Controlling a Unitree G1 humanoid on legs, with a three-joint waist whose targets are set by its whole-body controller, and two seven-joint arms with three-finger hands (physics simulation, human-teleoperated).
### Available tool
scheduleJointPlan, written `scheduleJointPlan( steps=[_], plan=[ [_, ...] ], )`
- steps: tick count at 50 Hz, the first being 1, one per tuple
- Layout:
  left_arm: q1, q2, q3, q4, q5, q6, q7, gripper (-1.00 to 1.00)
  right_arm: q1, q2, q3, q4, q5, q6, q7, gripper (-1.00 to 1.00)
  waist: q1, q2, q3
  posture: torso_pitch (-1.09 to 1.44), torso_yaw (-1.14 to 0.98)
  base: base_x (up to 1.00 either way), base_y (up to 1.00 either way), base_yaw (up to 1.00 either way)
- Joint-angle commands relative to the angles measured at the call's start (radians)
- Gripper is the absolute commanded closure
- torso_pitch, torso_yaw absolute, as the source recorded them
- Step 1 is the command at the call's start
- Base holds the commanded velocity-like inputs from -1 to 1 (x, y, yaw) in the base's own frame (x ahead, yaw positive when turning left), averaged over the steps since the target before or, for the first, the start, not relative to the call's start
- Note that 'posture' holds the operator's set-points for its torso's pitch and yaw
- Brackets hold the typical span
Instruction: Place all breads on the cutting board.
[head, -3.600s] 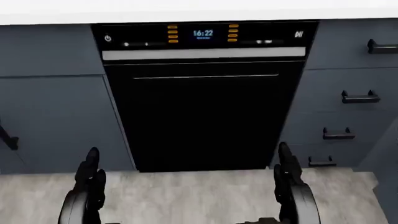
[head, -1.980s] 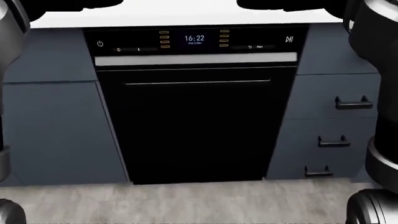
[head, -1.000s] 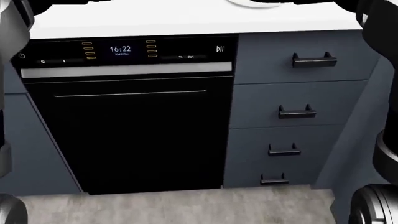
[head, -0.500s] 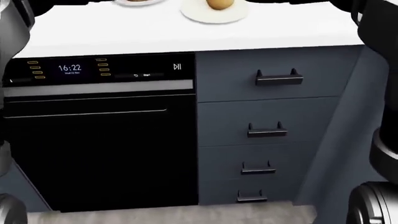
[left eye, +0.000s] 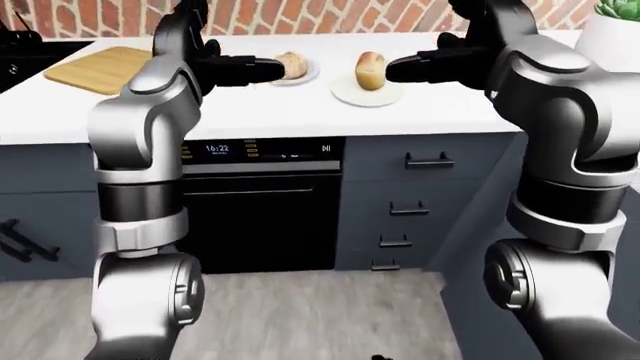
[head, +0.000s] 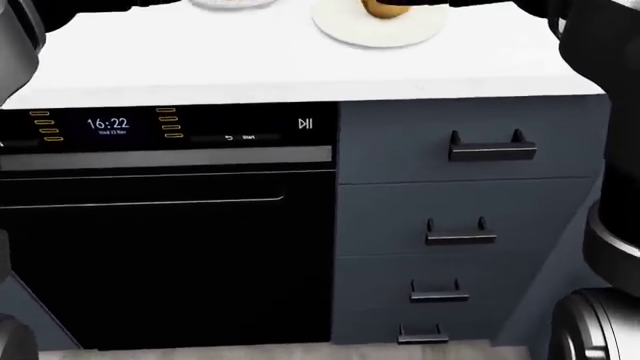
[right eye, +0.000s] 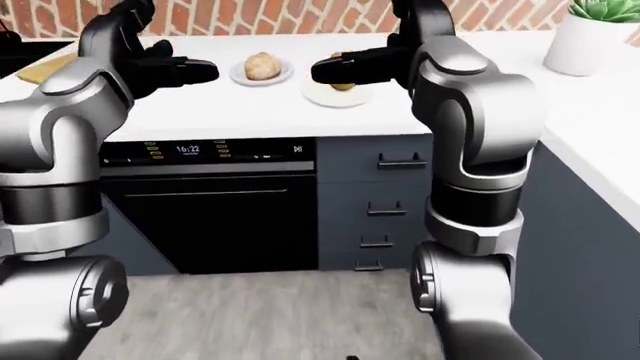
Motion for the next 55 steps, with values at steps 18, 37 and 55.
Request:
scheduleJointPlan(
  steps=[18,37,55],
  plan=[
    [-0.059,0.013,0.006,-0.064,-0.015,-0.034,-0.001,-1.0,-0.059,-0.016,-0.012,-0.035,-0.008,-0.035,-0.011,-1.0,0.009,-0.036,-0.05,0.0,0.0,0.12,0.03,0.0],
    [-0.061,0.016,0.005,-0.067,-0.022,-0.032,0.002,-1.0,-0.063,-0.012,-0.01,-0.034,-0.012,-0.033,-0.006,-1.0,0.007,-0.034,-0.057,0.0,0.0,0.13,0.28,0.0],
    [-0.073,0.019,0.008,-0.074,-0.03,-0.016,0.008,-1.0,-0.075,-0.01,-0.008,-0.026,-0.017,-0.03,-0.004,-1.0,-0.006,0.053,-0.06,0.0,0.0,0.13,0.29,0.0]
  ],
)
